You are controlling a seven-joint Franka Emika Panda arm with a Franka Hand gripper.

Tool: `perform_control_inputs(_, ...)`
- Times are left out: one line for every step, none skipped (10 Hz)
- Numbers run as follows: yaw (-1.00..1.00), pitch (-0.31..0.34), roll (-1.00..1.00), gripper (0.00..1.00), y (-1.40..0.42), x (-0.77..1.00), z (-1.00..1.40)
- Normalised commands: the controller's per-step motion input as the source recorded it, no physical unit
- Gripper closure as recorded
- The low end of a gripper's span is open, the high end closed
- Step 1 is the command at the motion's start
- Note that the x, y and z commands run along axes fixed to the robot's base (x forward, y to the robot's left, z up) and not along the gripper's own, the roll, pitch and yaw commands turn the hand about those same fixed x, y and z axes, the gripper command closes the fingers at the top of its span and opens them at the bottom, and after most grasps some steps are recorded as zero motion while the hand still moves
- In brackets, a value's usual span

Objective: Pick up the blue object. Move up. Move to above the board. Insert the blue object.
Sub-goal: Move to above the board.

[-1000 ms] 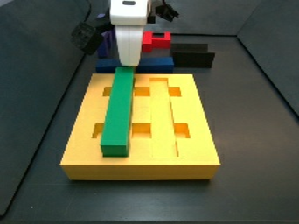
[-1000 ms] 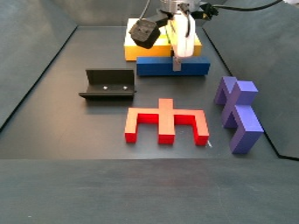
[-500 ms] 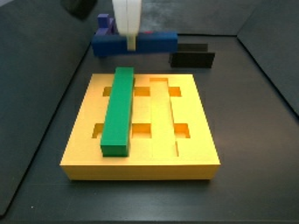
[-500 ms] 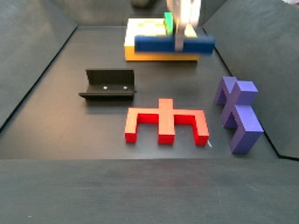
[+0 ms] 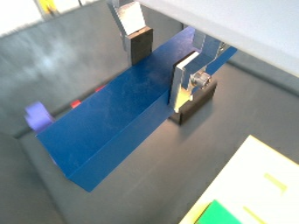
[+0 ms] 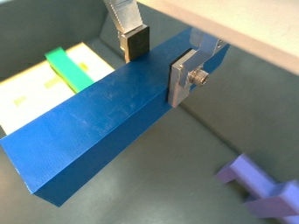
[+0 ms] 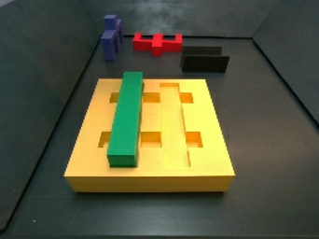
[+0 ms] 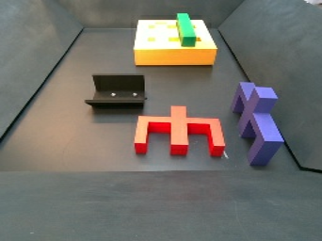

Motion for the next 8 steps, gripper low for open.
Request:
perform_control_inputs(-0.01,0.075,-0.05,1.00,0.00,0.01,0.69)
perform_control_inputs(-0.01,0.080,-0.05,1.00,0.00,0.05,0.23)
perform_control_inputs(1.00,0.034,-0.03,1.00,-1.40,0.38,0.36)
perform_control_inputs(1.00,0.037,-0.02,1.00,-1.40,0.37,0.33)
perform_control_inputs(1.00,0.050,-0.01,1.00,-1.40,0.41,0.31)
perform_control_inputs(1.00,0.055,-0.02,1.00,-1.40,0.47,0.32)
perform_control_inputs(1.00,0.065,-0.01,1.00,-0.97,0.35,0.24)
perform_control_inputs(1.00,0.066,-0.01,1.00,-0.51,0.21,0.13)
